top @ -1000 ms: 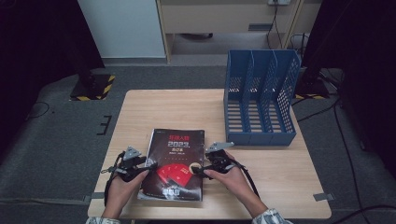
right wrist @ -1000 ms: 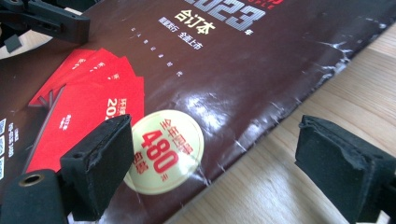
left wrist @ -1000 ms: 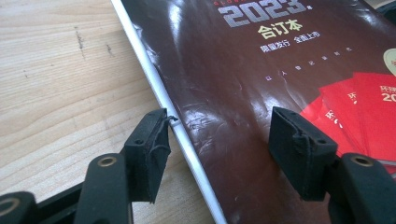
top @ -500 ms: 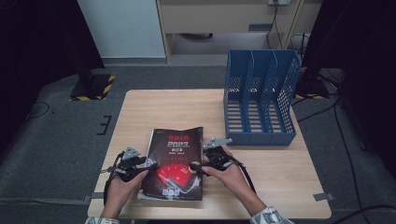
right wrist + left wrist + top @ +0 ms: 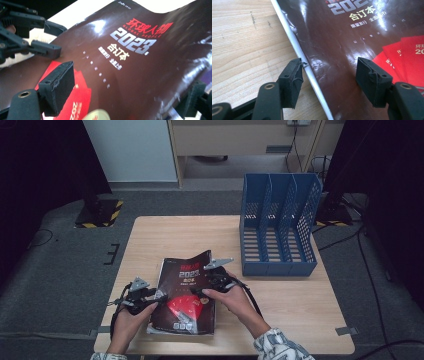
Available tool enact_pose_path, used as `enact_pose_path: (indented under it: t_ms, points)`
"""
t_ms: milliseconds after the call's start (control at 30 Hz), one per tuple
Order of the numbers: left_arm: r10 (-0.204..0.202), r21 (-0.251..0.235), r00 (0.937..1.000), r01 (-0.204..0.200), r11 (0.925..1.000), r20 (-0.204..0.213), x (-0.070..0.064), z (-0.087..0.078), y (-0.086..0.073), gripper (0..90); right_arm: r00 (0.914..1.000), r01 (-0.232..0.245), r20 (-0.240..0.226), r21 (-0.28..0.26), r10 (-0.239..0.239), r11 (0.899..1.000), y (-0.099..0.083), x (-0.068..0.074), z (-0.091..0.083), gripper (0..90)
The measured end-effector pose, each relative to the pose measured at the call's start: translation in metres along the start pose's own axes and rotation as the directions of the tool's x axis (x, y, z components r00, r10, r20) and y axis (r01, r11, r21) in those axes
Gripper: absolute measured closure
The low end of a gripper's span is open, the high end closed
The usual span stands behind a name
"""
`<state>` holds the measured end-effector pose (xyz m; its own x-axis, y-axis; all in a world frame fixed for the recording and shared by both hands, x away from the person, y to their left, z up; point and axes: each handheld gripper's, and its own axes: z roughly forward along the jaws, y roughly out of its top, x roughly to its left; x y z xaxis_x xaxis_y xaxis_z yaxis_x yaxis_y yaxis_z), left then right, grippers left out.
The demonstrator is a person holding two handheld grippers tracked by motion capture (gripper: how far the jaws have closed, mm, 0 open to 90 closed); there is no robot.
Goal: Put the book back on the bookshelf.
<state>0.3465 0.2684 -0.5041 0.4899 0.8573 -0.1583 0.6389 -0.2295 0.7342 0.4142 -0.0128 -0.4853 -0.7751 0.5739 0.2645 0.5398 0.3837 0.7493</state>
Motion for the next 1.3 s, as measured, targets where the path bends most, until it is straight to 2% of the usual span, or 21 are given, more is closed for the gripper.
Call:
enact_pose_path:
  t_ms: [167,367,467,500,533,567,600,633,667,700,733,767,967,1033,1100,1167,1200,1233,1300]
  points:
    - [-0.002,0.001,1.0000,0.002,1.0000,0.004,0.001,0.000,0.000,37.7,1.0000,-0.006,-0.004,0.039,0.006,0.999,0.006,0.002,0.013,17.0]
    - [-0.008,-0.002,0.9999,0.008,1.0000,0.012,0.002,0.000,-0.001,37.5,0.9999,-0.011,0.009,0.054,0.011,0.998,0.006,0.004,0.023,20.5]
    - [-0.012,-0.006,0.9997,0.012,0.9999,0.020,0.002,0.001,-0.001,37.1,0.9996,-0.002,0.029,0.079,0.000,0.997,0.005,0.005,0.025,27.3]
    - [-0.013,-0.007,0.9997,0.013,0.9999,0.021,0.003,0.001,-0.001,36.7,0.9985,-0.002,0.055,0.079,-0.003,0.997,0.004,0.005,0.025,36.6]
    - [-0.010,-0.006,0.9997,0.010,0.9999,0.021,0.003,0.001,-0.001,36.7,0.9985,-0.002,0.055,0.079,-0.003,0.997,0.004,0.005,0.025,36.6]
    - [-0.008,-0.007,0.9998,0.008,0.9999,0.021,0.003,0.001,-0.001,36.3,0.9970,0.004,0.077,0.063,-0.009,0.998,0.004,0.005,0.024,46.0]
    - [-0.004,-0.008,0.9998,0.005,1.0000,0.021,0.002,0.001,-0.001,36.3,0.9970,0.004,0.077,0.063,-0.009,0.998,0.004,0.005,0.024,46.0]
    - [0.002,-0.009,0.9998,-0.001,1.0000,0.020,0.002,0.001,-0.001,35.6,0.9953,-0.001,0.097,0.038,-0.003,0.999,0.004,0.005,0.022,58.3]
    - [0.010,-0.010,0.9998,-0.010,0.9999,0.017,0.002,0.001,0.000,35.6,0.9953,-0.001,0.097,0.038,-0.003,0.999,0.004,0.005,0.022,58.3]
    - [0.021,-0.011,0.9997,-0.020,0.9997,0.010,0.002,0.001,0.000,34.8,0.9953,-0.003,0.096,0.021,0.001,1.000,0.005,0.004,0.019,66.0]
    - [0.032,-0.019,0.9995,-0.032,0.9993,0.002,0.001,0.001,0.001,33.6,0.9970,-0.019,0.075,-0.022,0.021,1.000,0.006,0.001,0.013,74.1]
    - [0.043,-0.040,0.9991,-0.043,0.9983,-0.004,0.000,0.000,0.003,32.9,0.9978,-0.027,0.060,-0.042,0.029,0.999,0.007,0.000,0.011,76.6]
    - [0.032,-0.086,0.9994,-0.033,0.9957,-0.013,0.001,-0.003,0.005,24.7,0.9984,0.020,0.055,-0.097,-0.014,0.995,0.011,0.005,0.001,80.4]
    - [0.024,-0.102,0.9997,-0.024,0.9945,-0.005,0.003,-0.004,0.005,24.3,0.9983,0.024,0.056,-0.109,-0.018,0.994,0.013,0.007,0.000,80.6]
    - [0.017,-0.117,0.9998,-0.016,0.9930,0.005,0.004,-0.004,0.005,23.3,0.9976,0.048,0.057,-0.122,-0.041,0.991,0.016,0.010,-0.004,81.4]
    - [0.024,-0.122,0.9996,-0.022,0.9923,0.016,0.004,-0.002,0.005,21.6,0.9958,0.077,0.060,-0.145,-0.069,0.986,0.022,0.014,-0.010,82.8]
    - [0.024,-0.122,0.9996,-0.022,0.9923,0.016,0.004,-0.002,0.005,21.4,0.9958,0.077,0.060,-0.145,-0.069,0.986,0.022,0.014,-0.010,82.8]
    - [0.026,-0.126,0.9992,-0.022,0.9918,0.030,0.004,-0.001,0.005,21.3,0.9935,0.102,0.066,-0.164,-0.093,0.981,0.026,0.017,-0.014,83.3]
    - [0.027,-0.125,0.9990,-0.022,0.9919,0.036,0.004,0.000,0.006,20.9,0.9924,0.113,0.068,-0.170,-0.103,0.979,0.028,0.017,-0.017,83.6]
